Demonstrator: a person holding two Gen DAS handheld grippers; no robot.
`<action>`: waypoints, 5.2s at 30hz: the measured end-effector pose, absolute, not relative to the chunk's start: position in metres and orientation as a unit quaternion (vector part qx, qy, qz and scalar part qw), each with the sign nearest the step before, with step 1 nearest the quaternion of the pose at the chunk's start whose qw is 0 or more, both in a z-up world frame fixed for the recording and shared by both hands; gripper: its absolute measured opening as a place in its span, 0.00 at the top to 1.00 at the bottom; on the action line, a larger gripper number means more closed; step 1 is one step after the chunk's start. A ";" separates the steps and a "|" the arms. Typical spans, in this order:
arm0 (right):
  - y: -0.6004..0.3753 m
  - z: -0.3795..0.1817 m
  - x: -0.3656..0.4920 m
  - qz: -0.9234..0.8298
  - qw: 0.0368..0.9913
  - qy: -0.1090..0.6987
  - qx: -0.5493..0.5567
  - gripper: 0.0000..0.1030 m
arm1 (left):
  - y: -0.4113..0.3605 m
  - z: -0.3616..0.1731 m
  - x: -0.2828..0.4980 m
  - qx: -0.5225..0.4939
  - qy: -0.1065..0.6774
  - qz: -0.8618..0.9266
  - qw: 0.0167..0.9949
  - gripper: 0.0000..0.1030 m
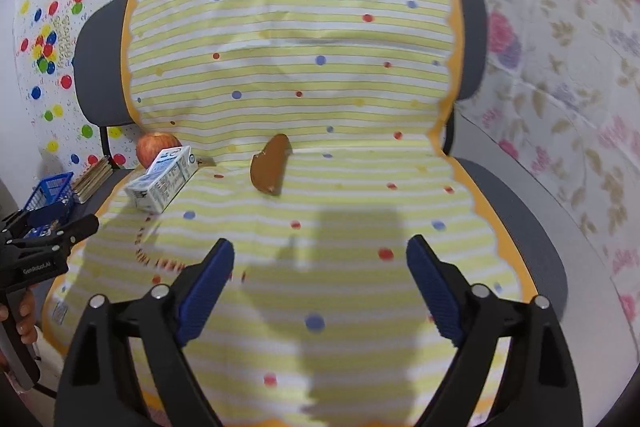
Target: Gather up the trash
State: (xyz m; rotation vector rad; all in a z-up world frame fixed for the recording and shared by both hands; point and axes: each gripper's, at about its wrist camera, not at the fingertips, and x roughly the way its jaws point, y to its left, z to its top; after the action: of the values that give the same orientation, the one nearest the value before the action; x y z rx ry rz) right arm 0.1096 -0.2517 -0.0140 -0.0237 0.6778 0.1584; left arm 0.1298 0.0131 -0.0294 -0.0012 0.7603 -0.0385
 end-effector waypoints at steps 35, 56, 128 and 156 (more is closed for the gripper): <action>-0.221 -0.038 0.199 0.130 0.917 0.377 -0.012 0.33 | 0.020 -0.042 0.164 -0.019 0.352 -0.020 0.936 0.29; -0.183 -0.091 0.328 0.169 0.870 0.461 0.043 0.68 | 0.036 -0.048 0.183 -0.024 0.355 -0.005 0.935 0.28; -0.418 -0.067 -0.151 -0.105 0.914 0.368 0.137 0.53 | -0.238 -0.086 -0.056 0.132 0.378 -0.332 0.854 0.14; -0.307 0.022 -0.104 0.038 0.944 0.325 0.035 0.06 | -0.080 0.007 -0.042 0.055 0.357 -0.145 0.921 0.06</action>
State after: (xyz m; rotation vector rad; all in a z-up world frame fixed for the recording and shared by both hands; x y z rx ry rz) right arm -0.1038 -0.3072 0.0224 0.0707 0.6622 0.0778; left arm -0.0423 -0.0802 0.0066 0.1135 0.7339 -0.2972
